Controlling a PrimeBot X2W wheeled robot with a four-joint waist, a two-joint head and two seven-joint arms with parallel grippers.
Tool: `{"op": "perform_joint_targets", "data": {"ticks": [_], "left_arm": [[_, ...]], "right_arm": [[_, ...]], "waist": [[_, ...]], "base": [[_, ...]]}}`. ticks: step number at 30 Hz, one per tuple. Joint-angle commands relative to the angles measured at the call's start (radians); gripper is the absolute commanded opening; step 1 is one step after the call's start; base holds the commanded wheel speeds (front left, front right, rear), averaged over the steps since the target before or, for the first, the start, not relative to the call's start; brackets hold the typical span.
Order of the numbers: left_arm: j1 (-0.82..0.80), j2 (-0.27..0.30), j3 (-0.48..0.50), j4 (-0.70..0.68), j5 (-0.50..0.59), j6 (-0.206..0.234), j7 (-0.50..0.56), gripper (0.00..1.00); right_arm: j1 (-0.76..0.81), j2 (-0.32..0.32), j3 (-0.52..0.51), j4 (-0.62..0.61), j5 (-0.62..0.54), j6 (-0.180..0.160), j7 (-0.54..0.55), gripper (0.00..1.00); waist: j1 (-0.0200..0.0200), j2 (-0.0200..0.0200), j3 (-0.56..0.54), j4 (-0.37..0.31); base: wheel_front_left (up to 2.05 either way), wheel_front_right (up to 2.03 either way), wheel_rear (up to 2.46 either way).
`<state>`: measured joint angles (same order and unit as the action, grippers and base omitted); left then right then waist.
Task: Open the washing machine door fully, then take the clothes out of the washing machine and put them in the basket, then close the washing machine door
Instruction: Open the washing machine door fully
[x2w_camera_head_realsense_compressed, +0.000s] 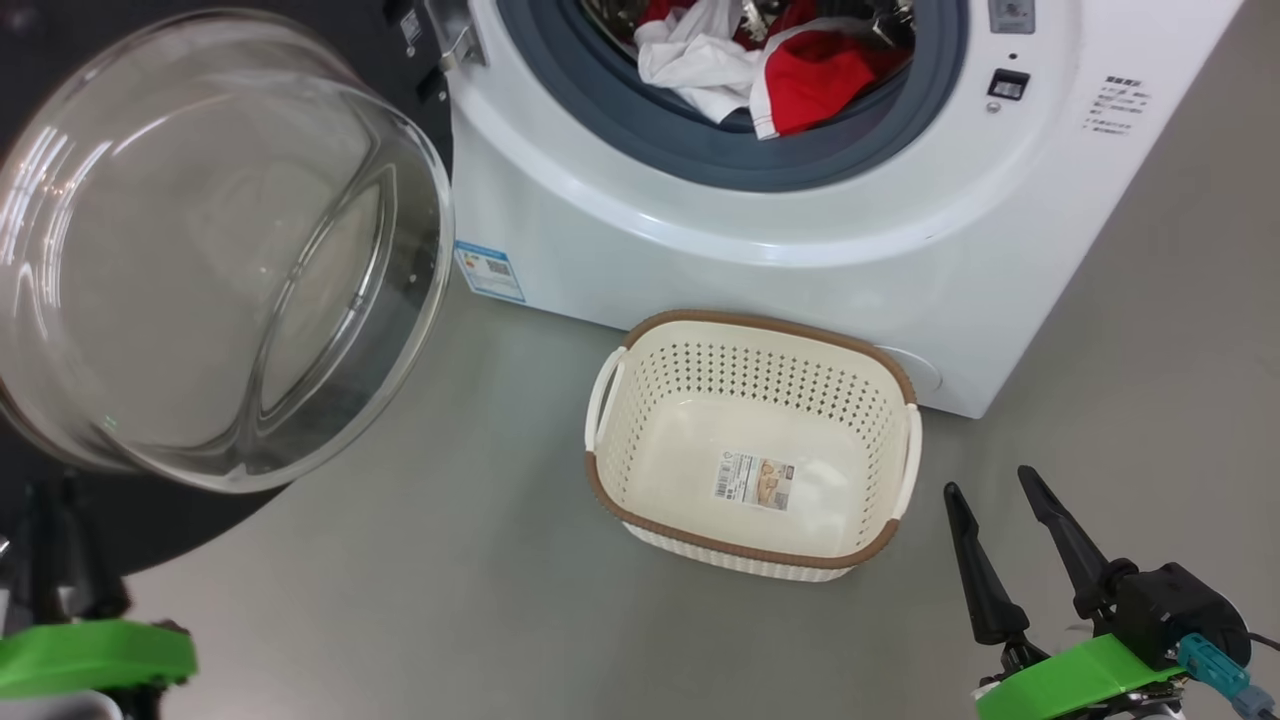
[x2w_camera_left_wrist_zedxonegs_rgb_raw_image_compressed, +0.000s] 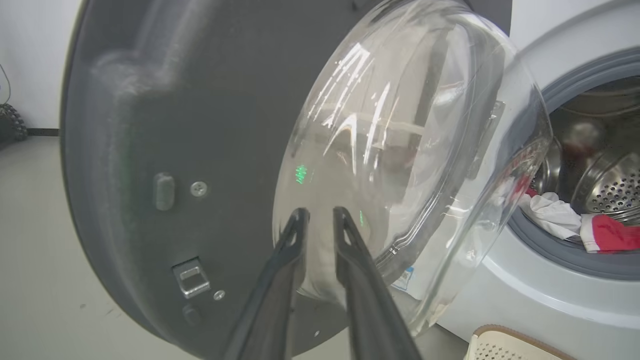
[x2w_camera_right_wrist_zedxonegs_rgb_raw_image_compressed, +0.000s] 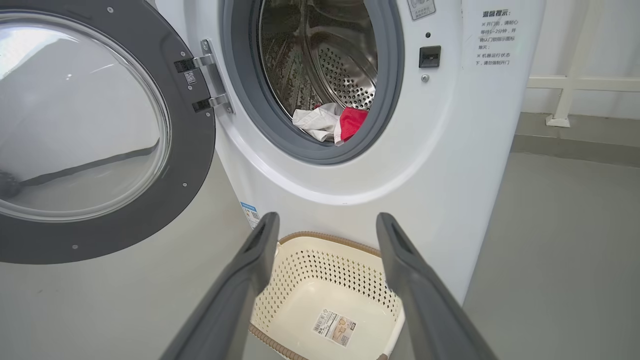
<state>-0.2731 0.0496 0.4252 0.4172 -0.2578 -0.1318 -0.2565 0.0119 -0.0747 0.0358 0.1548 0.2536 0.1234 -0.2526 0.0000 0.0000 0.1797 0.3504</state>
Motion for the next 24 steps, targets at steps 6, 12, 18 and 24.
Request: {"op": "perform_joint_targets", "data": {"ticks": [6, 12, 18, 24], "left_arm": [[0.094, 0.032, -0.072, -0.109, -0.036, 0.001, -0.005, 1.0], [0.142, 0.052, -0.161, -0.167, -0.061, 0.001, -0.005, 1.0], [0.159, 0.069, -0.235, -0.207, -0.066, 0.001, -0.005, 1.0], [0.17, 0.087, -0.309, -0.236, -0.086, 0.001, -0.005, 1.0]], "right_arm": [[-0.018, 0.004, 0.009, -0.03, 0.011, 0.007, -0.009, 1.0], [-0.014, 0.009, -0.004, -0.036, 0.011, 0.007, -0.009, 1.0], [-0.016, 0.015, -0.034, -0.045, 0.009, 0.007, -0.009, 1.0], [-0.011, 0.019, -0.054, -0.051, 0.01, 0.007, -0.009, 1.0]], "waist": [[0.0, 0.0, -0.022, -0.045], [0.0, 0.0, -0.028, -0.096], [0.0, 0.0, -0.026, -0.161], [0.0, 0.0, -0.029, -0.227]], "base": [[0.0, 0.0, 0.0], [0.0, 0.0, 0.0], [0.0, 0.0, 0.0], [0.0, 0.0, 0.0]]}}
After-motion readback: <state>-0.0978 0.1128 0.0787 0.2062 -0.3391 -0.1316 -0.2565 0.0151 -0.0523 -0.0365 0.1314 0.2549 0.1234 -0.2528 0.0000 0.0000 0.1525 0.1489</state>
